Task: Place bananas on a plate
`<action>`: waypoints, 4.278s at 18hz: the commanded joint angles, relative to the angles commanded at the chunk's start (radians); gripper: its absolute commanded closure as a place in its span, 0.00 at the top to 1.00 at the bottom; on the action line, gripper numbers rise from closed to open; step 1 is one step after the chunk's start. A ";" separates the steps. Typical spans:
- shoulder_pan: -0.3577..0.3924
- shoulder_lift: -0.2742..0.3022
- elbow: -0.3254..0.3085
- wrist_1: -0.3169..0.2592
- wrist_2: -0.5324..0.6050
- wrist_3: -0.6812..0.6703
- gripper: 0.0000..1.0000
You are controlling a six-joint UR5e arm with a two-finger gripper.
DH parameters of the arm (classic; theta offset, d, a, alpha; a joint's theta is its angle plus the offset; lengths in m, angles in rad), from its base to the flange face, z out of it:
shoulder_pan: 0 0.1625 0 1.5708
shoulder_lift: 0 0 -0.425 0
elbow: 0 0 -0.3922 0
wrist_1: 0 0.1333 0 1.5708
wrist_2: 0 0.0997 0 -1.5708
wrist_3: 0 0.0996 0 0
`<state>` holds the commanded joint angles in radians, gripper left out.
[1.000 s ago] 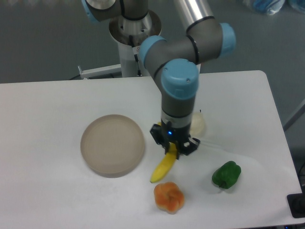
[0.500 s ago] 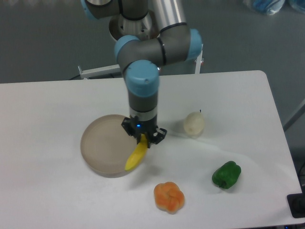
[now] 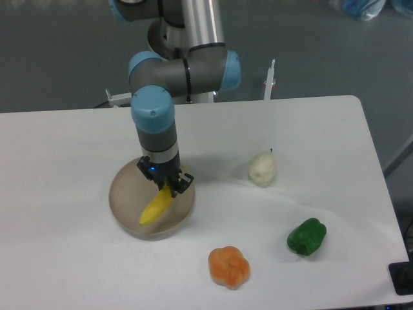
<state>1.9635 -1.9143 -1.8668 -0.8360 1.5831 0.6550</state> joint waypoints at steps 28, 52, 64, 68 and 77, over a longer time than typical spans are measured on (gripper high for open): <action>-0.006 -0.094 0.026 0.006 -0.002 0.015 0.25; 0.210 -0.038 0.215 0.002 0.012 0.182 1.00; 0.321 -0.075 0.291 -0.009 0.067 0.405 1.00; 0.318 -0.083 0.288 -0.008 0.098 0.403 1.00; 0.318 -0.080 0.290 -0.003 0.097 0.403 1.00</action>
